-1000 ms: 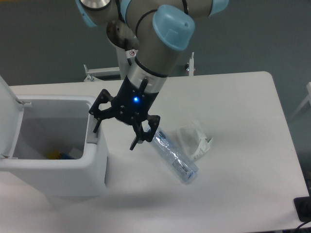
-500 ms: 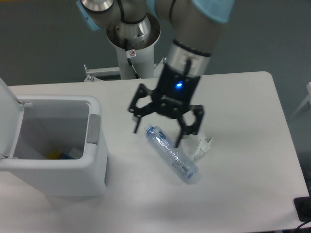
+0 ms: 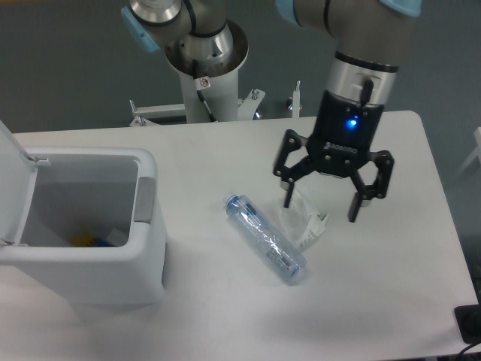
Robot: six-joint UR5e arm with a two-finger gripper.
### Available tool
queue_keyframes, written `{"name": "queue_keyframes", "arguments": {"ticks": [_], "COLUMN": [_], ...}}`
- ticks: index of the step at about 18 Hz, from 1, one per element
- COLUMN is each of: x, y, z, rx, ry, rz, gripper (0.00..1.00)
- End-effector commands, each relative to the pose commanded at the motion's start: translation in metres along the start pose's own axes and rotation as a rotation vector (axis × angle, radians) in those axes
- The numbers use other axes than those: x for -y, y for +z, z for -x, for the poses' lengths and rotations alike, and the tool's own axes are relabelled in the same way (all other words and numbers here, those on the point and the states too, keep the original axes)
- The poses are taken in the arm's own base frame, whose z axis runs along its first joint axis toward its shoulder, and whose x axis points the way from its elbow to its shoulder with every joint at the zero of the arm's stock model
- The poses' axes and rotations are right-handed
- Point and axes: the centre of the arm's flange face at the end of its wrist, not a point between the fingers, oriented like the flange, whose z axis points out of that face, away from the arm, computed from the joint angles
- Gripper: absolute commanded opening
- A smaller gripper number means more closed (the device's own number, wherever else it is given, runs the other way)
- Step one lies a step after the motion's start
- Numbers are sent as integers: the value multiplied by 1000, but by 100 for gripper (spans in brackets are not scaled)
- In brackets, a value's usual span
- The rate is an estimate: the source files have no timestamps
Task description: Open the trash can
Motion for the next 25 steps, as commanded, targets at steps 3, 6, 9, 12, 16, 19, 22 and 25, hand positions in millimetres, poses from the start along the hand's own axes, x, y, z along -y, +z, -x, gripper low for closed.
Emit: {"name": "queue_keyframes", "arguments": {"ticks": [3, 6, 9, 12, 16, 19, 22, 25], "x": [-17, -22, -31, -59, -78, -79, -79, -79], "y": [14, 24, 39, 52, 57, 61, 61, 61], "z": [22, 28, 42, 73, 96, 95, 95, 95], "rx": [41, 57, 69, 83, 79, 74, 73, 73], "ry": [-23, -28, -26, 15, 15, 13, 14, 14], "rz": [70, 105, 150, 223, 239, 243, 244, 244], "gripper": [100, 100, 100, 100, 100, 100, 100, 100]}}
